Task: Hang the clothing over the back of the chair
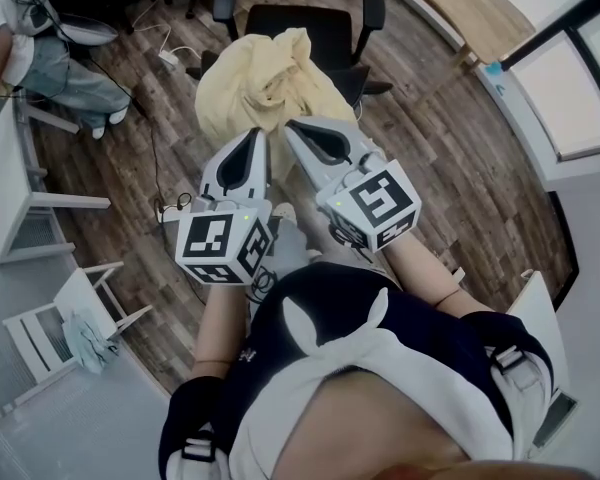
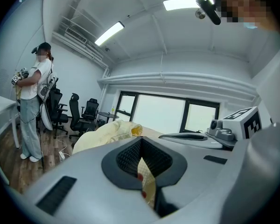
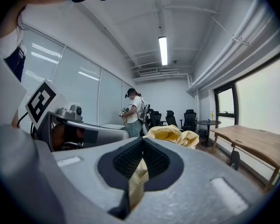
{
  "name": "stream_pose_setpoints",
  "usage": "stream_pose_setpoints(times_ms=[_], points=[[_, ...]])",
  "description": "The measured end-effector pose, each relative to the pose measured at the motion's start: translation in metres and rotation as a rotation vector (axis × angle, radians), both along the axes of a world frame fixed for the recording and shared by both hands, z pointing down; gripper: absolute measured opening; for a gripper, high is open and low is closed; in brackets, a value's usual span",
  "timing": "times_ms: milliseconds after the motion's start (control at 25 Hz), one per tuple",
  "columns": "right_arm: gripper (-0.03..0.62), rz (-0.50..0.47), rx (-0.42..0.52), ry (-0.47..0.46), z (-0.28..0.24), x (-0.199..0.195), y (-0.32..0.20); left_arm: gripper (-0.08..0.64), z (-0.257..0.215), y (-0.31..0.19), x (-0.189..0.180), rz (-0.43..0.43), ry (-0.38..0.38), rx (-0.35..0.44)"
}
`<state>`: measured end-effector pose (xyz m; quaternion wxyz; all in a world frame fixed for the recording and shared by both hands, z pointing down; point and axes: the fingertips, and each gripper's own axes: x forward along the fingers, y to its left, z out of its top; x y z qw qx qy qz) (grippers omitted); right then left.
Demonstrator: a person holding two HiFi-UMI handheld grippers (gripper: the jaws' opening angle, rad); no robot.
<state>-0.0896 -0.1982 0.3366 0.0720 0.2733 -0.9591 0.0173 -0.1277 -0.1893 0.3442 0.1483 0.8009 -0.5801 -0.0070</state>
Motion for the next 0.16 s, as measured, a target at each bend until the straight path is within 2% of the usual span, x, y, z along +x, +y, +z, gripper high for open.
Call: stream_pose_setpoints(times_ms=[160], points=[[-0.002,-0.006,-0.001,-0.002,-0.0004,0.0049,-0.003,0.006,0.0013,-0.0033,0.0058,-0.002,-0.003,-0.002]])
